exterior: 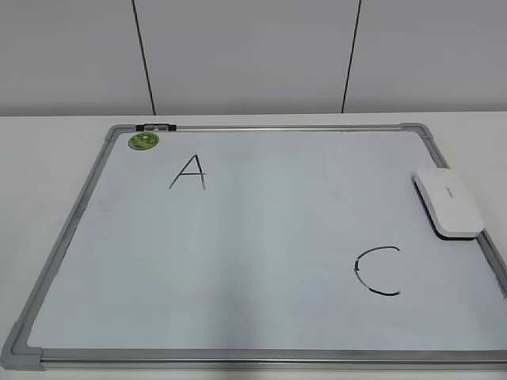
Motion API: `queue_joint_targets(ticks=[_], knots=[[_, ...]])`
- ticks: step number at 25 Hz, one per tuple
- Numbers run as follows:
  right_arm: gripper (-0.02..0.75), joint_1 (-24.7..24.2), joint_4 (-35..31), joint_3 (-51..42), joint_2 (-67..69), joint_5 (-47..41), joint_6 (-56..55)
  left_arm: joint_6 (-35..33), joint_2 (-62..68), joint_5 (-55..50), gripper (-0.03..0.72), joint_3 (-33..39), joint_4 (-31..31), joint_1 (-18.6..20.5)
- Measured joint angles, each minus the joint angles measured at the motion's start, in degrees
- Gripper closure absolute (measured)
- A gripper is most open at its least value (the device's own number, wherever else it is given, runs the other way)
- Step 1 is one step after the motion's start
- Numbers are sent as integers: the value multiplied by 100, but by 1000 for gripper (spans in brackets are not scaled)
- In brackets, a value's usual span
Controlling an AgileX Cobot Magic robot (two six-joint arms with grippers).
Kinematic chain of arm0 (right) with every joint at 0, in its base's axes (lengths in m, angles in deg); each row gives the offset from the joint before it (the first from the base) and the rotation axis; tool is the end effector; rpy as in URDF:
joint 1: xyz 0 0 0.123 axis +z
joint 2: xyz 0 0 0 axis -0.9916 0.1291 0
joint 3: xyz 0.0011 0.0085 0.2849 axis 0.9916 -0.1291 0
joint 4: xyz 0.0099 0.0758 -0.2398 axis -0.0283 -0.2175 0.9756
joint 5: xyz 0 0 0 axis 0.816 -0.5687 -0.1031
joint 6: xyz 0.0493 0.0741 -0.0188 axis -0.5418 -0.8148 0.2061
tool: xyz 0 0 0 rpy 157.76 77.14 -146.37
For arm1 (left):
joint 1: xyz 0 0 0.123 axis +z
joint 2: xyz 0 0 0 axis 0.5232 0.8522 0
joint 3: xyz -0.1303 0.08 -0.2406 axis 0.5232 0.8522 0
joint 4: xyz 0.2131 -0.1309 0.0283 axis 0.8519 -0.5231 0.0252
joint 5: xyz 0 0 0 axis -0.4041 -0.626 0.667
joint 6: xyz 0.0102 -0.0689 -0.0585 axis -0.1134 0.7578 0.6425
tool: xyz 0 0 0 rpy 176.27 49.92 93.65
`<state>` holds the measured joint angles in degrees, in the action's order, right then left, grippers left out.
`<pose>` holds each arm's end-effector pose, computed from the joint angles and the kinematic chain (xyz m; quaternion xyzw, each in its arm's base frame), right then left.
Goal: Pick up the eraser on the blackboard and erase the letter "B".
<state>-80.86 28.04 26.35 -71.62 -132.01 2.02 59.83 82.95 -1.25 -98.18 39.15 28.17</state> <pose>0.0240 0.0007 0.2661 -0.0391 0.9215 -0.0047 0.3863 0.0390 -0.0062 0.2727 0.0559 0.9256 -0.0220 0.3738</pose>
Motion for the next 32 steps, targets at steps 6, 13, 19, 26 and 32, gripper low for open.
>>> queue_joint_targets(ticks=[6,13,19,26,32], knots=[[148,0,0,0,0,0,-2,0,0,0,188,0,13,0],[148,-102,0,0,-38,0,-12,0,-236,7,192,0,13,63],[148,-366,0,0,-173,0,-12,0,-959,7,194,0,13,156],[148,-366,0,0,-1041,0,-12,0,-1700,-6,194,0,13,156],[148,-366,0,0,-1322,0,-14,0,-1701,-22,200,0,13,156]])
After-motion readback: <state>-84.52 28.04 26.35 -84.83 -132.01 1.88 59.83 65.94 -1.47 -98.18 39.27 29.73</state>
